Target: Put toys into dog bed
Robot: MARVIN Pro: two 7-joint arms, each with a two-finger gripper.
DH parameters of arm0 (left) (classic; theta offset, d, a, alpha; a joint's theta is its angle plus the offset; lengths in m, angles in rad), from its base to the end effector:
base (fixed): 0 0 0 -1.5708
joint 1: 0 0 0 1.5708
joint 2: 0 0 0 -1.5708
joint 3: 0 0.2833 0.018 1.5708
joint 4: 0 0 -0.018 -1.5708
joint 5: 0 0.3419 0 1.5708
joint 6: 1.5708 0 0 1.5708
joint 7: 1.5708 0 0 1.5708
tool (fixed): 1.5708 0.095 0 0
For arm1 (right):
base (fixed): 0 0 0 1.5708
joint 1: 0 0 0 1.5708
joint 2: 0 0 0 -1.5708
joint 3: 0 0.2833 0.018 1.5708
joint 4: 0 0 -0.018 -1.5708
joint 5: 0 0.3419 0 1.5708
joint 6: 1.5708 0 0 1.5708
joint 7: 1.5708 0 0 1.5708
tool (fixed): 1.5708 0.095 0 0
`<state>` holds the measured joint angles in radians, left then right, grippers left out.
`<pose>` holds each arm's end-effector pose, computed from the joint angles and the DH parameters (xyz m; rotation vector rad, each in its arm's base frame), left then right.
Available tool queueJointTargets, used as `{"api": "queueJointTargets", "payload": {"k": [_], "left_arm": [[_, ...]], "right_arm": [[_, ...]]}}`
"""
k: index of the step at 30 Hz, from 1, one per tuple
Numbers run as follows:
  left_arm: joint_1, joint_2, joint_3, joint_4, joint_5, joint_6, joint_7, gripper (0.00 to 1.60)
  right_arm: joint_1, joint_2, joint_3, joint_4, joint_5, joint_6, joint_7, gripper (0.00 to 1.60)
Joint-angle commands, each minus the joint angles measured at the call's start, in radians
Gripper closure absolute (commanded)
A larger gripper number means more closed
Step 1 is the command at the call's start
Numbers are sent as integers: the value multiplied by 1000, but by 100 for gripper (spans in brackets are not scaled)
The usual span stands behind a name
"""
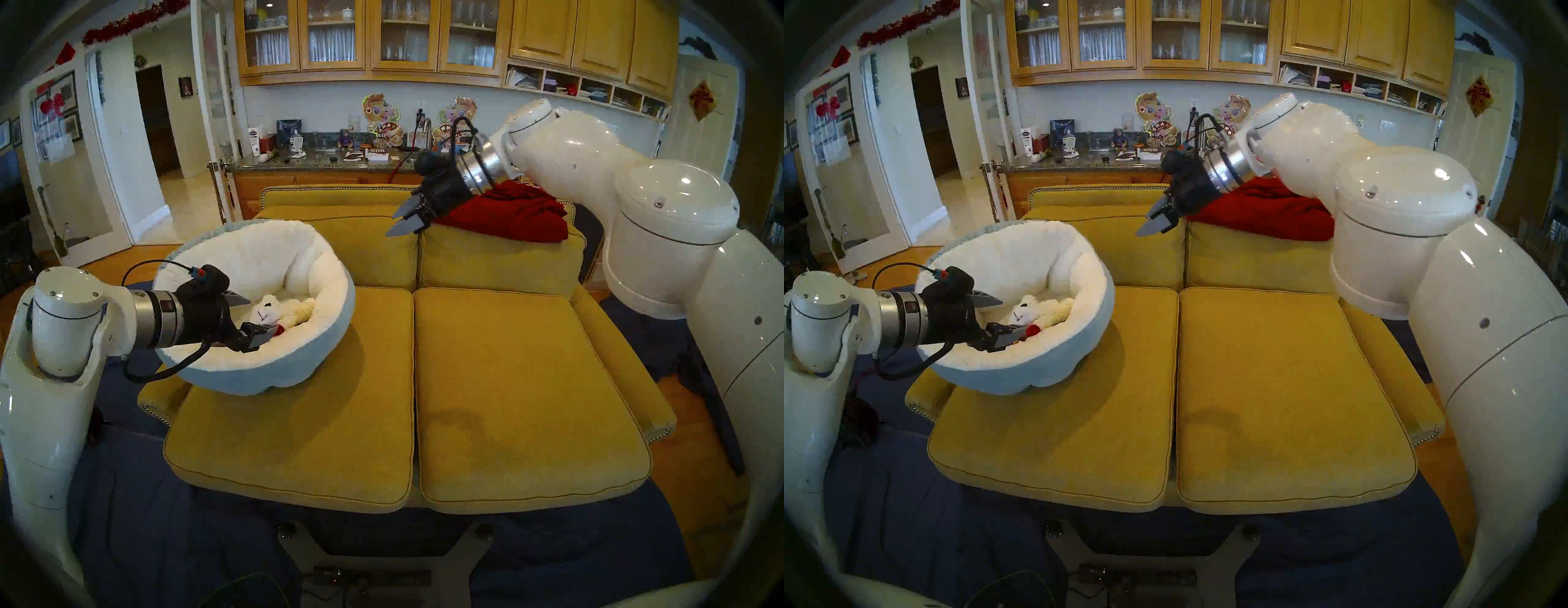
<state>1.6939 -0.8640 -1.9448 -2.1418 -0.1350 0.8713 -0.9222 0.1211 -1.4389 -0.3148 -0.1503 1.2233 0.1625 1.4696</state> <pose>0.3593 0.1230 -0.0999 2.4772 -0.9792 1.4217 0.6354 0.0402 0.0014 -1.8366 -1.5572 -0.9062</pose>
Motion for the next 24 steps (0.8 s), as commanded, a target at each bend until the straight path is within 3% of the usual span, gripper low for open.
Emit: {"api": "queueJointTargets", "payload": {"k": [1, 24], "left_arm": [[-10, 1, -4, -9, -1, -3, 3, 0], [40, -78, 51, -30, 6, -31, 66, 0]], "right_arm": [[25, 71, 4, 8, 5, 7, 14, 0], [-25, 130, 12, -71, 12, 7, 14, 0]]}}
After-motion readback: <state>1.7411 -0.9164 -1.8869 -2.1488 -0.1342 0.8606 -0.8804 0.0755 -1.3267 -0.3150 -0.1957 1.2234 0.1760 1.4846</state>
